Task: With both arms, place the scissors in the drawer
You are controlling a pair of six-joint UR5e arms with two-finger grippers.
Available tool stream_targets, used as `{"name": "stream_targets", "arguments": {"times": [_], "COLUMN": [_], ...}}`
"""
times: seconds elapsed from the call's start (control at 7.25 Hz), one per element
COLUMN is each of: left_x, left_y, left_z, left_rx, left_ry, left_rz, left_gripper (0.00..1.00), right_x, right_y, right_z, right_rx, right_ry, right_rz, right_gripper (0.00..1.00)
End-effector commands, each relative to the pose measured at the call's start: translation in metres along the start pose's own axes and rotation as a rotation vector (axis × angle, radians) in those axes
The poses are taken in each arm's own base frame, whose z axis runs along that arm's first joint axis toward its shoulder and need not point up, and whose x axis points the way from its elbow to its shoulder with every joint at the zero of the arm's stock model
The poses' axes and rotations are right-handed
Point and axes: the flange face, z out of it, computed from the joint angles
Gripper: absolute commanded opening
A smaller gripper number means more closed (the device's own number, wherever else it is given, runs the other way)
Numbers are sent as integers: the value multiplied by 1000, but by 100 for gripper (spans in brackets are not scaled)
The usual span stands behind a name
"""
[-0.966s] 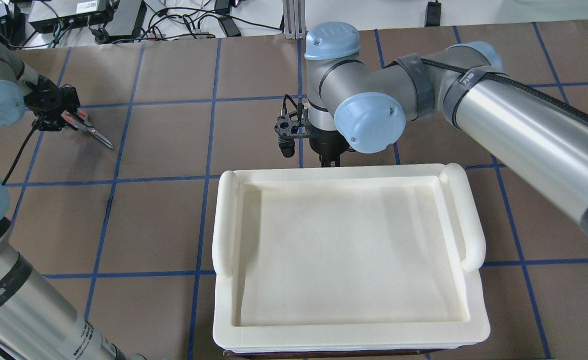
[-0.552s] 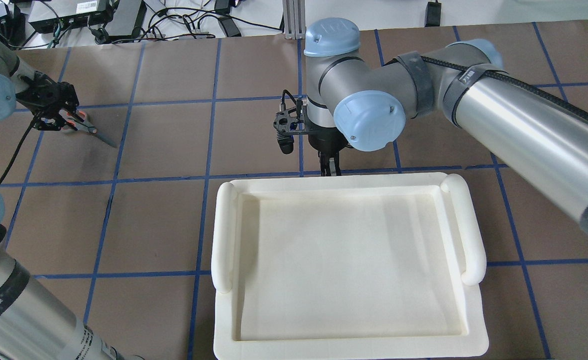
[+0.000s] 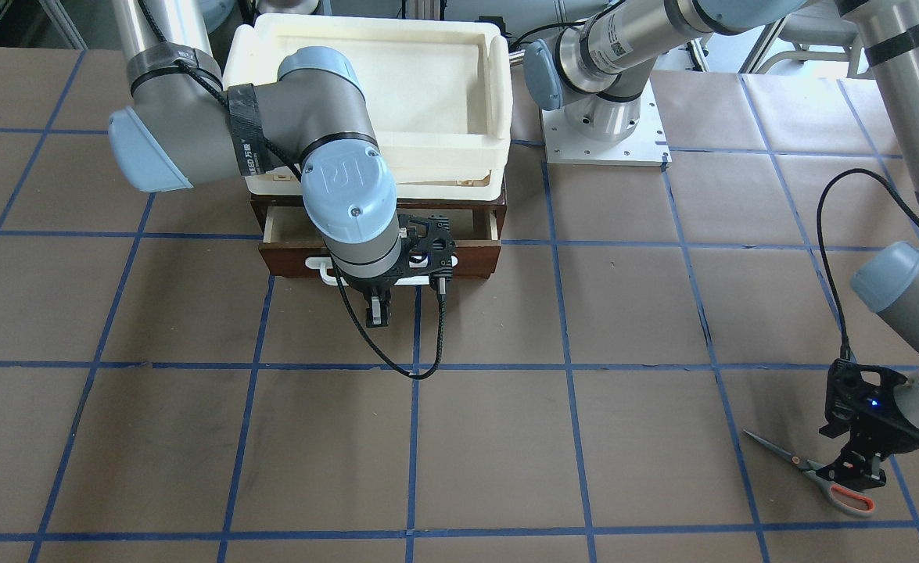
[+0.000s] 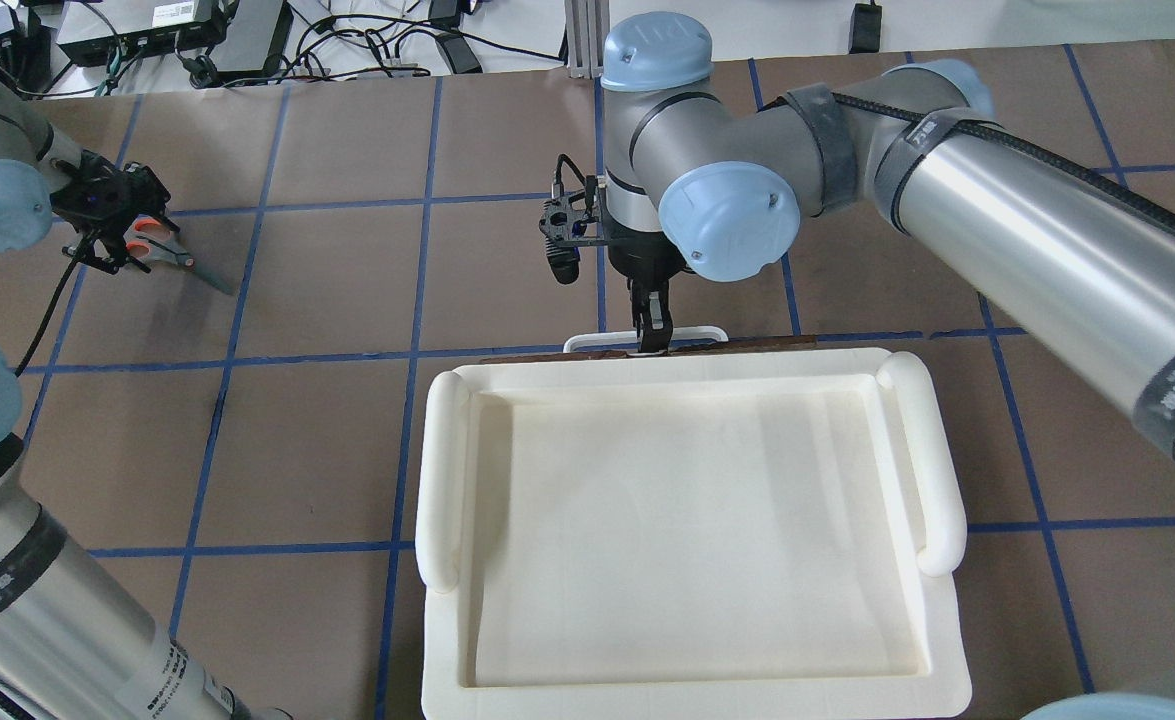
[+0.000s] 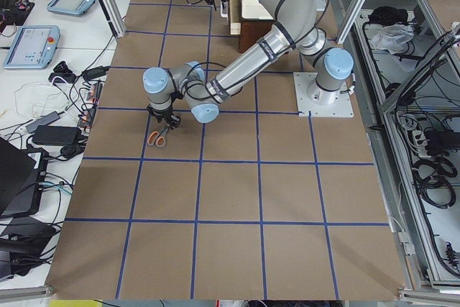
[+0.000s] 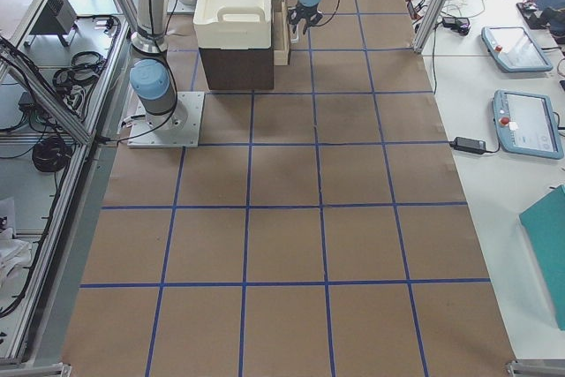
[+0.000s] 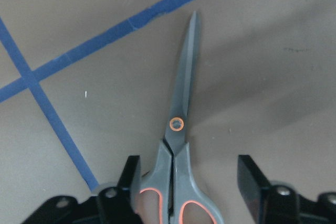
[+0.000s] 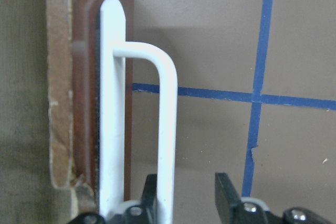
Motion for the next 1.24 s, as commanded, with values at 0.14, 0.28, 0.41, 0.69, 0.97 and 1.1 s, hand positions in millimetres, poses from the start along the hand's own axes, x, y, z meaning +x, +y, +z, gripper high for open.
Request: {"name": "stream_targets", "arguments": {"times": [0.14, 0.28, 0.41, 0.69, 0.97, 1.1], "left_x": [-3, -2, -2, -2, -2, -2], "left_y": [6, 5, 5, 5, 5, 5], "left_z": [31, 36, 36, 40, 40, 40], "left_rx": [-11, -6, -5, 1, 1, 1], "left_ry": [-14, -9, -10, -7, -7, -7], "left_rz": [-1, -3, -3, 3, 3, 3], "left_gripper": [80, 79, 76, 59, 47, 38], "right_x": [22, 24, 28, 31, 32, 38], "right_y": [-5, -3, 2, 4, 3, 2], "right_z": [-2, -4, -7, -13, -18, -18], "right_rx": [2, 5, 10, 14, 17, 13], "right_ry": [19, 22, 28, 40, 49, 53], "right_rz": [-1, 3, 11, 13, 13, 14], "right_gripper": [46, 46, 46, 45, 44, 44]}}
